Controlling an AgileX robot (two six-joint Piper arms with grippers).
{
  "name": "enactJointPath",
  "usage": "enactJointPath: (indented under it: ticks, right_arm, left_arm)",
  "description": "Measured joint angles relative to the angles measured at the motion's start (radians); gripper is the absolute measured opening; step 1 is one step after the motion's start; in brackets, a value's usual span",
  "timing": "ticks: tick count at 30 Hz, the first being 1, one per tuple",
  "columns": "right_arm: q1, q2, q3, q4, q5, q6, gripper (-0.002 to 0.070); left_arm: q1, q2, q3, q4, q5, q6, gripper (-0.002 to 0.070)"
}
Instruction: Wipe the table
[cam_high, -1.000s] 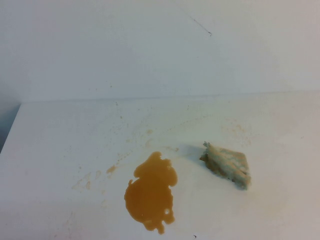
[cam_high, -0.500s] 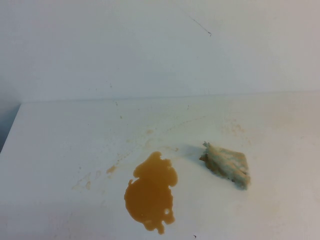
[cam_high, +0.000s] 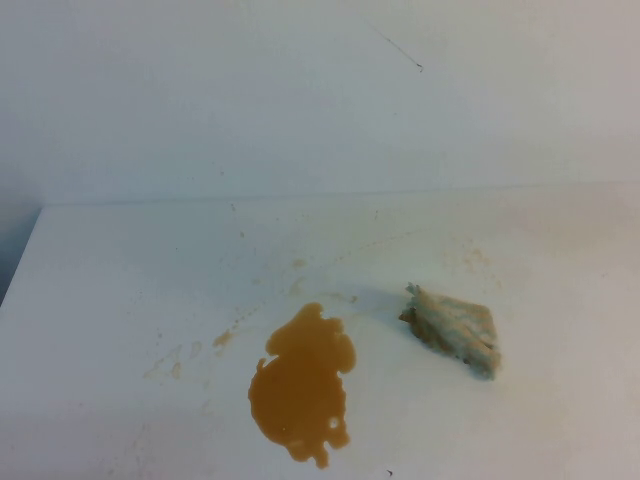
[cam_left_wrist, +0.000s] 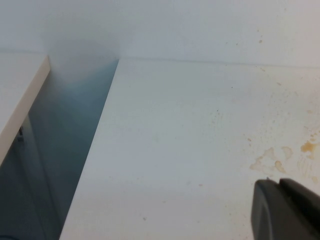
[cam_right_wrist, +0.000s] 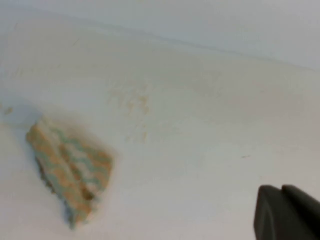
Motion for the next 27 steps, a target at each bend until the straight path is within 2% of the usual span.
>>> enactJointPath:
  ticks: [4,11,14,23,25,27]
  right_arm:
    - [0.115,0.18,-0.135,-0.013,0.104,-0.104,0.0027]
    - [0.293,0.497,-0.363,-0.05,0.253,-0.133,0.0283]
    - [0.345,0.61,-0.424,-0.054,0.279,-0.134,0.0322]
    - [0.393,0.855,-0.51,-0.091,0.272,-0.126,0.0331]
    - [0.393,0.879,-0.526,-0.095,0.272,-0.108,0.0295]
    - [0.393,0.89,-0.546,-0.095,0.278,-0.097,0.0189]
  left_arm:
    - [0.0,0.0,0.0,0.0,0.0,0.0,0.0]
    - [0.0,0.0,0.0,0.0,0.0,0.0,0.0]
    - [0.0,0.0,0.0,0.0,0.0,0.0,0.0]
    - [0.0,0.0,0.0,0.0,0.0,0.0,0.0]
    - [0.0,0.0,0.0,0.0,0.0,0.0,0.0]
    - [0.0,0.0,0.0,0.0,0.0,0.0,0.0]
